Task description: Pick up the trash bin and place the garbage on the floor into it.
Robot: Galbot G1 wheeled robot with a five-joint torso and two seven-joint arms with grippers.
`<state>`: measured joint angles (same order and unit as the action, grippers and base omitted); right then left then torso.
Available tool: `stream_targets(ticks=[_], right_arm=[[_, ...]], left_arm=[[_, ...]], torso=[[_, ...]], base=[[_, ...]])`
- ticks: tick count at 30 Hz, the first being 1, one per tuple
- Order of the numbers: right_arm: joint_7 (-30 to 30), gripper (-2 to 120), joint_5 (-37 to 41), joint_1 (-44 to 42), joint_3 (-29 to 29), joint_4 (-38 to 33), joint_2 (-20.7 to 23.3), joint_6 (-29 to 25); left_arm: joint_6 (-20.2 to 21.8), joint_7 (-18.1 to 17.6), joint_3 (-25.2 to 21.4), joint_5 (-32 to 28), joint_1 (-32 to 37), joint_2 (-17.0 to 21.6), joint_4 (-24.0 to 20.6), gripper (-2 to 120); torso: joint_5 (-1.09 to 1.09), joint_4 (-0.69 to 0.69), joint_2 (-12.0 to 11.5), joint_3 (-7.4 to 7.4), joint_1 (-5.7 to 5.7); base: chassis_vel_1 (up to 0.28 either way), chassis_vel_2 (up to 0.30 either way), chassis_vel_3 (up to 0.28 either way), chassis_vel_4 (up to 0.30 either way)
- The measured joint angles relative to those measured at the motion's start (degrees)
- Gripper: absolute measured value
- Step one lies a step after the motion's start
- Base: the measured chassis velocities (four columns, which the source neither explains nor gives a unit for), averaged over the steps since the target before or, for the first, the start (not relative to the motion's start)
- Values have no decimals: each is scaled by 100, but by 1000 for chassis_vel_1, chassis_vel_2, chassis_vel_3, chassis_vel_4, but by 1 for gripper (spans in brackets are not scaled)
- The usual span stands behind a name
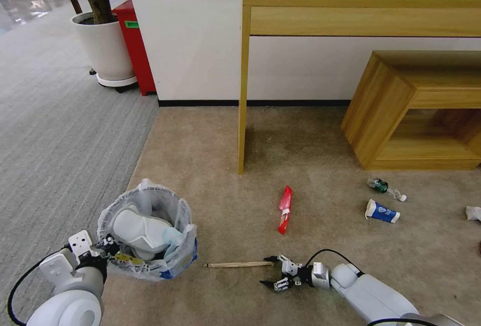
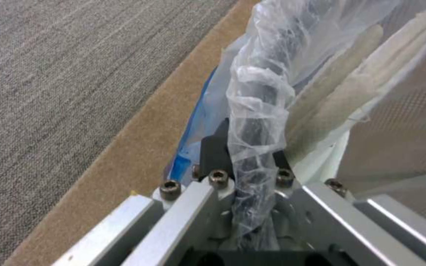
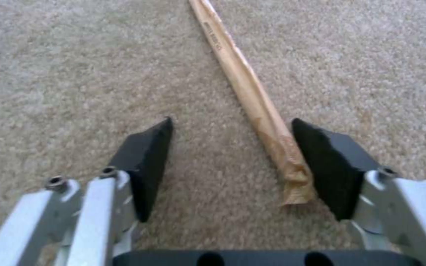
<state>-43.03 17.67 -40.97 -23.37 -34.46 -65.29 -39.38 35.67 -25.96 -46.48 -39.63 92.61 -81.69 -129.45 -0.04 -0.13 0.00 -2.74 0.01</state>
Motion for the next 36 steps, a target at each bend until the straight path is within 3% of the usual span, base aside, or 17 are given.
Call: stream_targets(ticks=[2, 17, 28, 36], right_arm=[[15, 53, -3, 0, 9, -10, -2, -5], [15, 39, 13, -33, 68, -87, 91, -44], [-3, 7, 18, -47, 78, -105, 129, -68], [-17, 3, 25, -46, 85, -73, 94, -85]], left_arm=[[-3, 1, 2, 1, -15, -3, 30, 0], [-12, 4, 56, 27, -59, -19, 74, 0], [-15, 4, 65, 50, -45, -51, 46, 0], [-18, 6, 76, 54, -35, -63, 23, 0]], torso=[[0, 0, 0, 0, 0], [0, 0, 0, 0, 0], [0, 0, 0, 0, 0], [0, 0, 0, 0, 0]], base=[[0, 0, 0, 0], [0, 0, 0, 0], [0, 0, 0, 0], [0, 0, 0, 0]])
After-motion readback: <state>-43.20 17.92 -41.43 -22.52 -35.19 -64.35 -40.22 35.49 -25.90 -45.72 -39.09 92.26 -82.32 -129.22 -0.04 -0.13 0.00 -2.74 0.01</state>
